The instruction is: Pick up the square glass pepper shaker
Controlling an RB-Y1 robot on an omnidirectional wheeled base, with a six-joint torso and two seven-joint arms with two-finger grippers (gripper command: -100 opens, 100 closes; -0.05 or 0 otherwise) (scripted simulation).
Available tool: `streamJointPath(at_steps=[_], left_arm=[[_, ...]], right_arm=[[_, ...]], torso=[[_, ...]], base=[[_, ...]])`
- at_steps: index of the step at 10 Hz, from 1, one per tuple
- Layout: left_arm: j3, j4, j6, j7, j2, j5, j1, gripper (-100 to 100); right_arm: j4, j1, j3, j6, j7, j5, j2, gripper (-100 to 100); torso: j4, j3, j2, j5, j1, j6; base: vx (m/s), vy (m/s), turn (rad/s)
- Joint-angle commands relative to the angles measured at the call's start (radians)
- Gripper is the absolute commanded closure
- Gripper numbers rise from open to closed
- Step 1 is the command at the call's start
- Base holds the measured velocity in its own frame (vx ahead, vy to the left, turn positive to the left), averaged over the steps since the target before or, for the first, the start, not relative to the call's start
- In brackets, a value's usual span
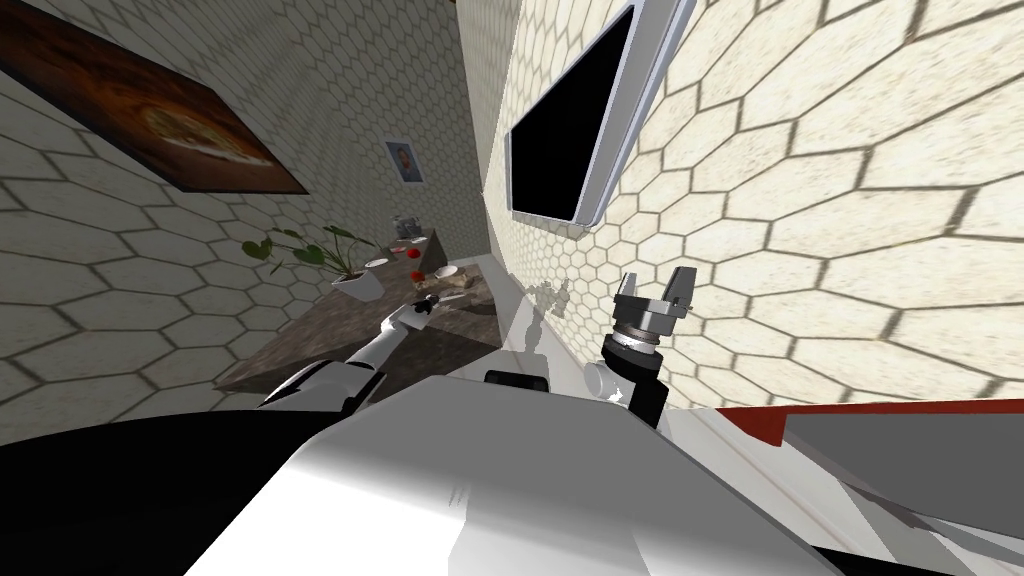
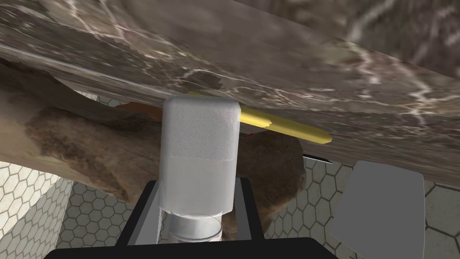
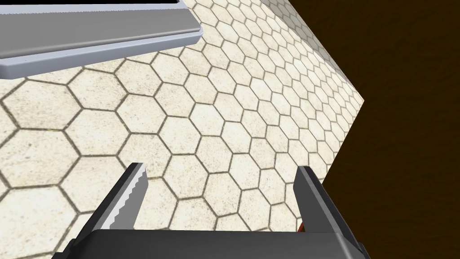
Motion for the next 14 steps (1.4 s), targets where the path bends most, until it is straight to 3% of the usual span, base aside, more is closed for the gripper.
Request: streamJointPath(at_steps=[1,2,3,4,5,6,8,9,10,12,13,14], left_arm=[[0.002,-0.050,0.018,0.007,0.008,0.003,0.043,100],[0.002,-0.084,0.018,0.007,0.008,0.003,0.043,100],[0.009,-0.111,0.056,0.021,0.022,0.005,0.091,100],[0.009,-0.150,0.056,0.021,0.022,0.005,0.116,100],[0.009,-0.187,0.056,0.021,0.022,0.005,0.116,100],[0.017,-0.233,0.095,0.035,0.036,0.006,0.173,100],[0.017,-0.308,0.095,0.035,0.036,0.006,0.188,100],[0.025,-0.341,0.133,0.049,0.051,0.008,0.242,100],[0.025,-0.371,0.133,0.049,0.051,0.008,0.261,100],[0.025,-0.418,0.133,0.049,0.051,0.008,0.261,100],[0.027,-0.396,0.126,0.050,0.049,0.005,0.264,100],[0.027,-0.400,0.125,0.050,0.049,0.005,0.264,0]], right_arm=[[0.000,0.000,0.000,0.000,0.000,0.000,0.000,0],[0.000,0.000,0.000,0.000,0.000,0.000,0.000,0],[0.000,0.000,0.000,0.000,0.000,0.000,0.000,0],[0.000,0.000,0.000,0.000,0.000,0.000,0.000,0],[0.000,0.000,0.000,0.000,0.000,0.000,0.000,0],[0.000,0.000,0.000,0.000,0.000,0.000,0.000,0],[0.000,0.000,0.000,0.000,0.000,0.000,0.000,0],[0.000,0.000,0.000,0.000,0.000,0.000,0.000,0],[0.000,0.000,0.000,0.000,0.000,0.000,0.000,0],[0.000,0.000,0.000,0.000,0.000,0.000,0.000,0],[0.000,0.000,0.000,0.000,0.000,0.000,0.000,0],[0.000,0.000,0.000,0.000,0.000,0.000,0.000,0]], torso=[[0.000,0.000,0.000,0.000,0.000,0.000],[0.000,0.000,-0.001,0.000,0.000,0.000],[0.000,0.000,0.000,0.000,0.000,0.002],[0.000,0.000,0.000,0.000,0.001,0.000],[0.000,-0.001,-0.001,0.000,0.001,0.000],[0.000,0.000,0.000,0.000,0.000,0.002],[0.000,0.000,-0.001,0.000,0.000,0.001],[0.001,0.000,0.000,0.000,-0.001,0.002],[0.000,0.000,-0.001,0.000,0.000,0.001],[0.000,0.000,0.000,0.000,0.000,0.002],[0.001,0.001,0.001,0.000,-0.001,0.003],[0.001,0.001,0.002,0.000,0.000,0.002]], base=[[0.050,-0.004,0.028],[0.021,-0.001,0.028],[0.048,0.001,-0.001],[0.056,-0.002,0.021],[0.023,-0.004,0.021],[0.044,-0.004,0.005],[0.033,-0.004,0.020],[0.047,-0.007,-0.004],[0.056,-0.006,0.021],[0.013,-0.001,0.010],[0.000,0.000,0.000],[0.000,0.000,0.000]])
